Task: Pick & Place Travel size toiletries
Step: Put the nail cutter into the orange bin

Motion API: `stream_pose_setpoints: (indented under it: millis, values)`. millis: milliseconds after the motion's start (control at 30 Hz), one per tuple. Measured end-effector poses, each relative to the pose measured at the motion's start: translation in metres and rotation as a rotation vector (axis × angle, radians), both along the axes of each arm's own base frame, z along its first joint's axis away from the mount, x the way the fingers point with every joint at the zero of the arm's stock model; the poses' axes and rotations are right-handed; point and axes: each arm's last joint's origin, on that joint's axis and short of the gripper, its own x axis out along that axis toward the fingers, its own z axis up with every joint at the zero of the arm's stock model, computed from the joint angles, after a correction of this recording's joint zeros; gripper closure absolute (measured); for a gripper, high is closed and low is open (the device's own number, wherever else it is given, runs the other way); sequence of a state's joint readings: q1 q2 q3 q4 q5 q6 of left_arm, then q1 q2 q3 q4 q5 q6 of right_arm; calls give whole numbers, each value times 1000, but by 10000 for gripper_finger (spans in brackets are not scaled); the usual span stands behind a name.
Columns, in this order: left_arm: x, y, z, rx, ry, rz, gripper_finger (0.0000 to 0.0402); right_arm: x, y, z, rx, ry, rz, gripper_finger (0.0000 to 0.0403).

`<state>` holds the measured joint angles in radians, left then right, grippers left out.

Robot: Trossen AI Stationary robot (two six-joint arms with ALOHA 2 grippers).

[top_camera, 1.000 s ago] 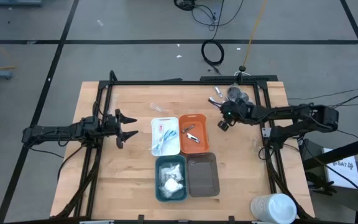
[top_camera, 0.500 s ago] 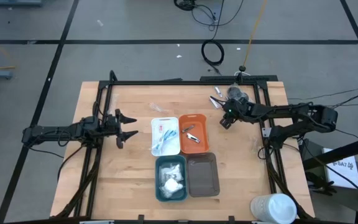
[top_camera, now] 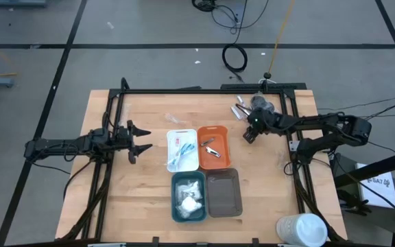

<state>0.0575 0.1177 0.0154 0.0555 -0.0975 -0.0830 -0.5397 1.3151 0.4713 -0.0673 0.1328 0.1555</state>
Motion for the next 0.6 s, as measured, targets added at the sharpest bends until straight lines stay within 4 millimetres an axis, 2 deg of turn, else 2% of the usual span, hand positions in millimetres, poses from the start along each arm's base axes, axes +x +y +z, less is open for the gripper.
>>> stream_pose_setpoints:
  millis: [400, 467, 600]
  values:
    - [0, 0, 0, 0, 0, 1, 128, -1, 0, 0, 19, 4, 39, 378]
    - [0, 0, 0, 0, 0, 1, 128, -1, 0, 0, 12, 9, 51, 389]
    - [0, 0, 0, 0, 0, 0, 128, -1, 0, 0, 4, 12, 65, 382]
